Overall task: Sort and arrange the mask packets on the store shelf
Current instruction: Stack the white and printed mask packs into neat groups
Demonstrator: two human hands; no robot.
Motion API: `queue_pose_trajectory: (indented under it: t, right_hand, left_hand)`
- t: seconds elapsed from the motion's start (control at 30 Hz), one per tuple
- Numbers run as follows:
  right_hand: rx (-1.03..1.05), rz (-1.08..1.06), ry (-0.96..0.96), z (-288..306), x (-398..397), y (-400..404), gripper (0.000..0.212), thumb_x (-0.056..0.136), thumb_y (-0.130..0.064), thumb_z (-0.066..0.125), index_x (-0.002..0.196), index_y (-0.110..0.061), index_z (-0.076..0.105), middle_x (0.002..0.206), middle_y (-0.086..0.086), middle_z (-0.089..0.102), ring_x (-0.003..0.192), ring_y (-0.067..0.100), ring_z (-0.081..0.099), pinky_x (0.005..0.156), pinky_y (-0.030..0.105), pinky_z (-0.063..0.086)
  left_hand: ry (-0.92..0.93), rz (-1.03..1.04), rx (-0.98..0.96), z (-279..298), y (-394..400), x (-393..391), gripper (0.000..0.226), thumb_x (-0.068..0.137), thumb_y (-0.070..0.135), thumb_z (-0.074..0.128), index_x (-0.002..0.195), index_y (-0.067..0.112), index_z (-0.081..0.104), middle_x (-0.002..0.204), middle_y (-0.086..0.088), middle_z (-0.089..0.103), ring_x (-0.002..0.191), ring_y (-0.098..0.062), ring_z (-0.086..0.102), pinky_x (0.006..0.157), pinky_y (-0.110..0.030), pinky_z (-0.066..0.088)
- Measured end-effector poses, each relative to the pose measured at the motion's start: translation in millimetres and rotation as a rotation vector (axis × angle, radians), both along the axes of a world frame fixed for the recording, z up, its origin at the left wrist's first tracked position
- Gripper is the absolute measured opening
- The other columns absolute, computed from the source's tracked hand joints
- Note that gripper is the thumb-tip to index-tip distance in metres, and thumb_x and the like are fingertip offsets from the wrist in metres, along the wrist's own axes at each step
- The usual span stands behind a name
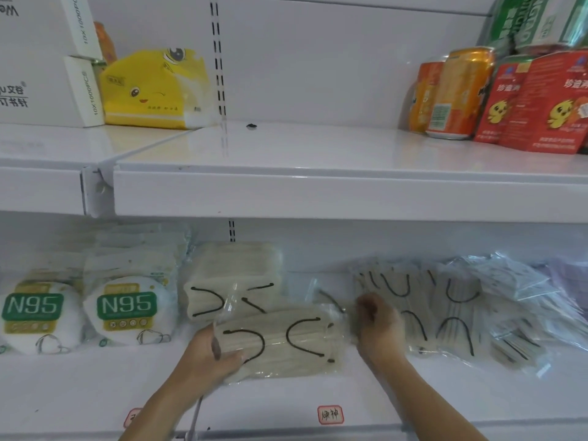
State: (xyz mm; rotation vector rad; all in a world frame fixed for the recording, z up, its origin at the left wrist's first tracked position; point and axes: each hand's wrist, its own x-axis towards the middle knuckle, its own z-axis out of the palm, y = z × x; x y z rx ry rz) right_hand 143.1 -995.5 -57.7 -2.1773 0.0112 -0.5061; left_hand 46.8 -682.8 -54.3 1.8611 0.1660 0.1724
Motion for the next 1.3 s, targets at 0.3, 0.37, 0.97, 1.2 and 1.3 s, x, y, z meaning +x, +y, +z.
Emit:
queue_pose_trajectory:
  t: [0.3, 0.37, 0.97, 1.2, 1.3]
  right_hand:
    - [0.144, 0.113, -0.334, 52, -46, 13, 0.017, 0.092, -0.012, 0.06, 0.089, -0.028, 0.064, 0.08, -0.011, 0.067, 0.073, 0.006, 0.06, 0.062, 0.014, 0.041]
    - [-0.2, 0.233, -0.396, 38, -53, 26, 0.018, 0.087, -0.011, 0.063, 0.094, -0.027, 0.064, 0.089, -0.013, 0.067, 0.08, 0.007, 0.057, 0.07, 0.019, 0.04]
    - [0.333, 0.399, 0.164, 34, -48, -13, 0.04, 0.075, -0.003, 0.088, 0.107, -0.018, 0.07, 0.106, -0.003, 0.077, 0.104, 0.017, 0.072, 0.095, 0.044, 0.057]
    - [0.254, 0.381, 0.182, 17, -49, -22, 0.074, 0.067, -0.013, 0.093, 0.129, -0.035, 0.058, 0.117, -0.024, 0.067, 0.111, 0.001, 0.064, 0.091, 0.025, 0.054]
    - [0.256, 0.406, 0.192, 17, -41, -16, 0.051, 0.071, -0.014, 0.089, 0.113, -0.032, 0.066, 0.105, -0.009, 0.075, 0.098, 0.011, 0.072, 0.088, 0.042, 0.059]
  left_hand:
    - [-0.089, -0.169, -0.069, 12, -20, 4, 0.058, 0.084, -0.008, 0.067, 0.132, 0.022, 0.058, 0.119, 0.006, 0.074, 0.115, -0.014, 0.067, 0.106, -0.037, 0.048]
    - [-0.071, -0.177, -0.179, 14, -36, 5, 0.051, 0.09, -0.014, 0.054, 0.126, 0.021, 0.063, 0.118, 0.001, 0.074, 0.114, -0.019, 0.068, 0.103, -0.045, 0.049]
    - [-0.248, -0.1, -0.1, 15, -53, 14, 0.023, 0.084, 0.017, 0.076, 0.104, 0.015, 0.065, 0.105, 0.005, 0.075, 0.105, -0.014, 0.068, 0.089, -0.019, 0.051]
    - [-0.272, -0.153, 0.025, 8, -55, 10, 0.058, 0.073, -0.005, 0.064, 0.127, 0.015, 0.057, 0.116, 0.004, 0.072, 0.114, -0.009, 0.065, 0.093, -0.015, 0.048]
    - [-0.314, -0.093, -0.013, 15, -65, 12, 0.049, 0.07, -0.001, 0.059, 0.117, 0.014, 0.061, 0.11, 0.013, 0.069, 0.102, -0.001, 0.064, 0.084, -0.007, 0.044]
